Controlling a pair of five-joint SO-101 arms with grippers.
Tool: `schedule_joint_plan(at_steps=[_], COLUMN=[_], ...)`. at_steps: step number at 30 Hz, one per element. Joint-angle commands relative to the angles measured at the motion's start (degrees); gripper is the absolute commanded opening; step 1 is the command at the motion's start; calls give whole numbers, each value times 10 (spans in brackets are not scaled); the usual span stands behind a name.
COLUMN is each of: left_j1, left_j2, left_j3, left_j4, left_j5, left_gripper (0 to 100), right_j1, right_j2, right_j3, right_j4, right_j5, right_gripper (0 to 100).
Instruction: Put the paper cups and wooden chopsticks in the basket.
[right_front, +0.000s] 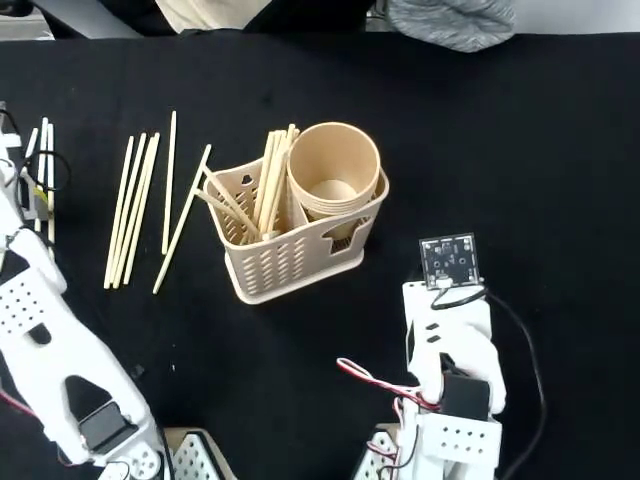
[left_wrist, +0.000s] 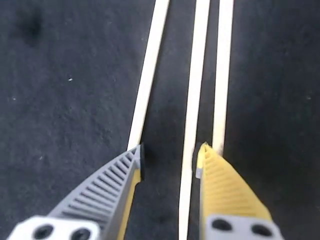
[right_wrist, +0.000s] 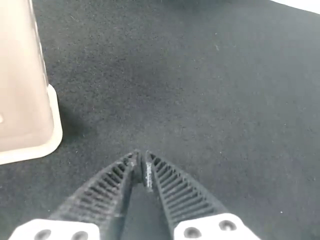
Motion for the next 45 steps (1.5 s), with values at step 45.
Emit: schedule_joint_plan(at_steps=[45], left_j1=[149], left_j2=[-716], left_j3=[397], left_j4=[120], left_j5=[153], left_gripper=[29], right_j1=[-6], right_j2=[-40], right_j3=[-2], right_j4=[-5], right_j5=[4], right_gripper=[15])
